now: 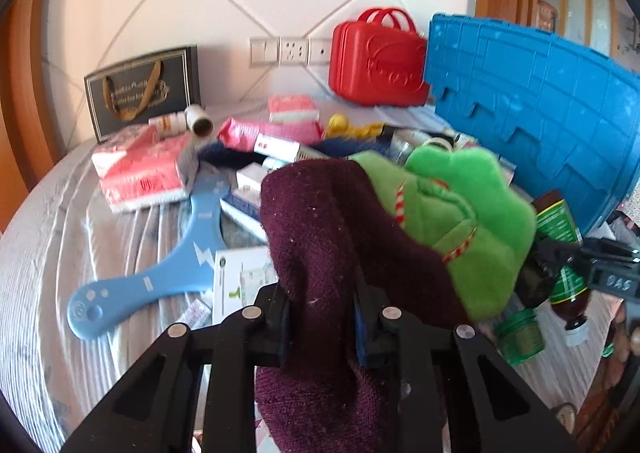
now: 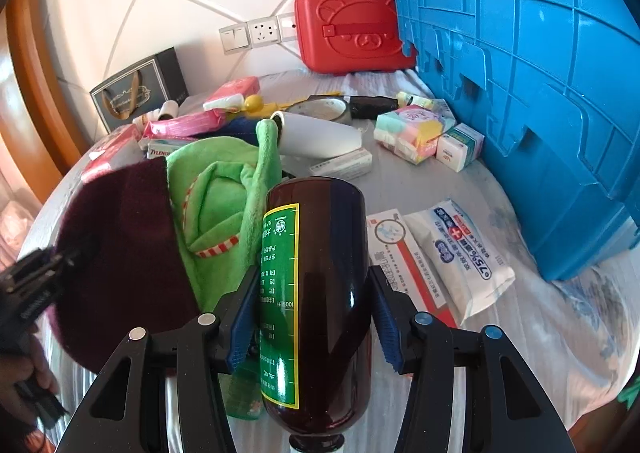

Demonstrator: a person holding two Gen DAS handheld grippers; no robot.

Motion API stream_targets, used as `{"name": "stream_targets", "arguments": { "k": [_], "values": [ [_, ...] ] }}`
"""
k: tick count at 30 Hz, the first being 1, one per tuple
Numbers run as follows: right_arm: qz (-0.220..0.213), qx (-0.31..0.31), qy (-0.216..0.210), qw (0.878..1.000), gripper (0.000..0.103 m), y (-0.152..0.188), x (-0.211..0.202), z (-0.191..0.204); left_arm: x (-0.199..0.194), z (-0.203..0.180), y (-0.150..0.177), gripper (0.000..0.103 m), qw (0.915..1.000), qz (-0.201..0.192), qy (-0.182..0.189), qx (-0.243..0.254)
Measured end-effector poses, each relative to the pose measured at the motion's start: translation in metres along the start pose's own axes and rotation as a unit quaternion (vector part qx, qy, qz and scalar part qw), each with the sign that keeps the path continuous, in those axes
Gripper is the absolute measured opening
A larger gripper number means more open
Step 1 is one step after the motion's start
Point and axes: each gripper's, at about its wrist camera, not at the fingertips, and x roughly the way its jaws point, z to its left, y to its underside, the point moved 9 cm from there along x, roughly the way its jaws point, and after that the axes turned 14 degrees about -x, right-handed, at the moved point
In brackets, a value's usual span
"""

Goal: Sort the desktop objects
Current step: 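Grasp the maroon knit hat with the left tool while the right grasps the brown glass bottle, then lift the hat and brown bottle and carry them over the blue crate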

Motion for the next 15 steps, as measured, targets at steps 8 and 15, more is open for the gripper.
{"name": "stream_targets", "arguments": {
  "k": [8,15],
  "values": [
    [-0.019,-0.010,-0.004,1.000,0.051,-0.013,-0.013,0.005,-0.027,-0.011,-0.037,0.023,0.9992,-0.038,0.010,0.005],
    [-0.045,-0.021,-0.001,0.999,0.051,-0.034,-0.034,0.008,-0.041,-0.024,-0.065,0.023,0.9980,-0.062,0.005,0.009]
  ]
}}
